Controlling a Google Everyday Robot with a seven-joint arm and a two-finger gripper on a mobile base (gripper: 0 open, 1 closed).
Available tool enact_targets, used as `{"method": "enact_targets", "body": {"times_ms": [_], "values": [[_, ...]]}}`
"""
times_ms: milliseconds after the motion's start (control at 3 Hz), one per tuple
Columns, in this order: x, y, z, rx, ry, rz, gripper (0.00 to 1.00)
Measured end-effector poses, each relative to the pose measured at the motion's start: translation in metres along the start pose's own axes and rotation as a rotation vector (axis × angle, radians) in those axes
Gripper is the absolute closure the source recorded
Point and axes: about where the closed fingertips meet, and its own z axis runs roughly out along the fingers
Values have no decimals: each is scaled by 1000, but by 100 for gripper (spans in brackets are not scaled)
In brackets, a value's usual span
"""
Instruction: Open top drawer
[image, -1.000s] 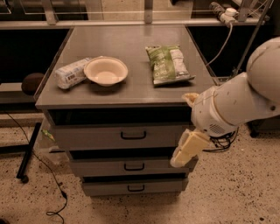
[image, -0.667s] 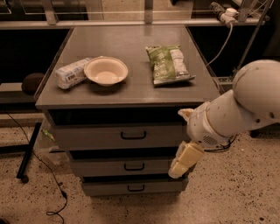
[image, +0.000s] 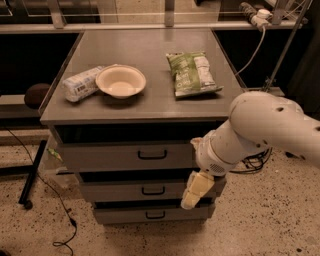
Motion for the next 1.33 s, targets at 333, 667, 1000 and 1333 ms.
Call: {"method": "enact_targets", "body": {"times_ms": [333, 667, 1000, 1333], "values": [[-3, -21, 15, 71, 28, 20, 0], [-10, -42, 26, 136, 40, 31, 0], [-9, -56, 47, 149, 62, 47, 0], [-1, -64, 70, 138, 78, 63, 0]]}}
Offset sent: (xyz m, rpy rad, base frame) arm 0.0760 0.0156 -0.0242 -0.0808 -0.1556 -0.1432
